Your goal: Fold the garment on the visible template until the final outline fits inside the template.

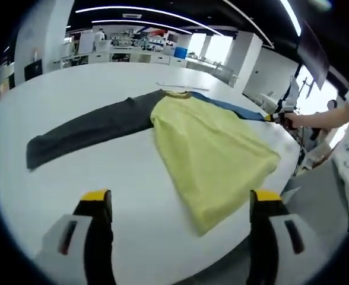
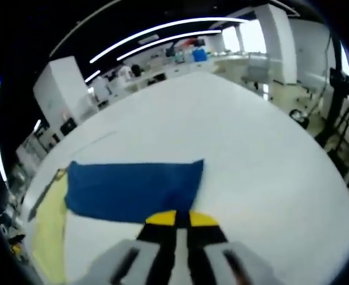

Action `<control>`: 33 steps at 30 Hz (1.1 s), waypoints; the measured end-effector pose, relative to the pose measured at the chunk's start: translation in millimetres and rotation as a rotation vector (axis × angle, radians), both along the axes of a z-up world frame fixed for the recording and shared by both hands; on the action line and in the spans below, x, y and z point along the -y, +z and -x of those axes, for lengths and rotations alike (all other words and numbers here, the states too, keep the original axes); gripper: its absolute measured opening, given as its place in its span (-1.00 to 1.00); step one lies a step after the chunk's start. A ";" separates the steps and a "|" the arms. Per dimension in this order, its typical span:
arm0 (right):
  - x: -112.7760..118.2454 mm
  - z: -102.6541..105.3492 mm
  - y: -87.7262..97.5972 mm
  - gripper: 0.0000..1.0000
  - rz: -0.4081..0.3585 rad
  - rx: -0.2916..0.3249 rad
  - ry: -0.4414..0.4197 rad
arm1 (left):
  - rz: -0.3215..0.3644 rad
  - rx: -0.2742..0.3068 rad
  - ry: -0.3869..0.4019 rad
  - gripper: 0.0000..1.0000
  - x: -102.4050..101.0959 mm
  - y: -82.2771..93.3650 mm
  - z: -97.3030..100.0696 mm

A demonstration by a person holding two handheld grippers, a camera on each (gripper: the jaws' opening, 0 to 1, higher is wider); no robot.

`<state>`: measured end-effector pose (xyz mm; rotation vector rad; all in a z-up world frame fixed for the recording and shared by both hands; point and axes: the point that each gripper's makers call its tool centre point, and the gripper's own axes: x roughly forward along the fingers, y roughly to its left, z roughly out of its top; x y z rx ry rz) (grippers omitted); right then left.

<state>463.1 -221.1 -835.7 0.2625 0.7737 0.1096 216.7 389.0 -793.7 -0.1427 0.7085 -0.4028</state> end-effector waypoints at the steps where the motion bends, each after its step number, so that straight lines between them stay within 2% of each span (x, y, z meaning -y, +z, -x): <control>1: -0.1 -0.4 1.3 -1.00 -0.003 0.000 -0.001 | -0.001 0.000 0.000 0.87 0.5 0.0 0.0; 11: -6.0 -6.1 14.9 -1.00 -0.004 0.037 0.017 | 0.001 0.021 -0.004 0.86 1.9 5.5 -5.3; 18: -28.8 -14.4 42.3 -1.00 -0.031 0.110 0.066 | 0.006 0.036 -0.015 0.85 3.0 6.1 -10.2; 23: -50.5 -22.0 58.4 -1.00 -0.061 0.140 0.103 | 0.015 0.056 -0.016 0.85 9.1 11.4 -13.1; 28: -91.8 -28.2 80.6 -1.00 -0.109 0.182 0.172 | 0.020 0.066 -0.026 0.85 14.5 15.0 -13.8; 33: -126.2 -39.2 92.0 -1.00 -0.154 0.208 0.241 | 0.025 0.073 -0.031 0.84 14.1 16.5 -15.5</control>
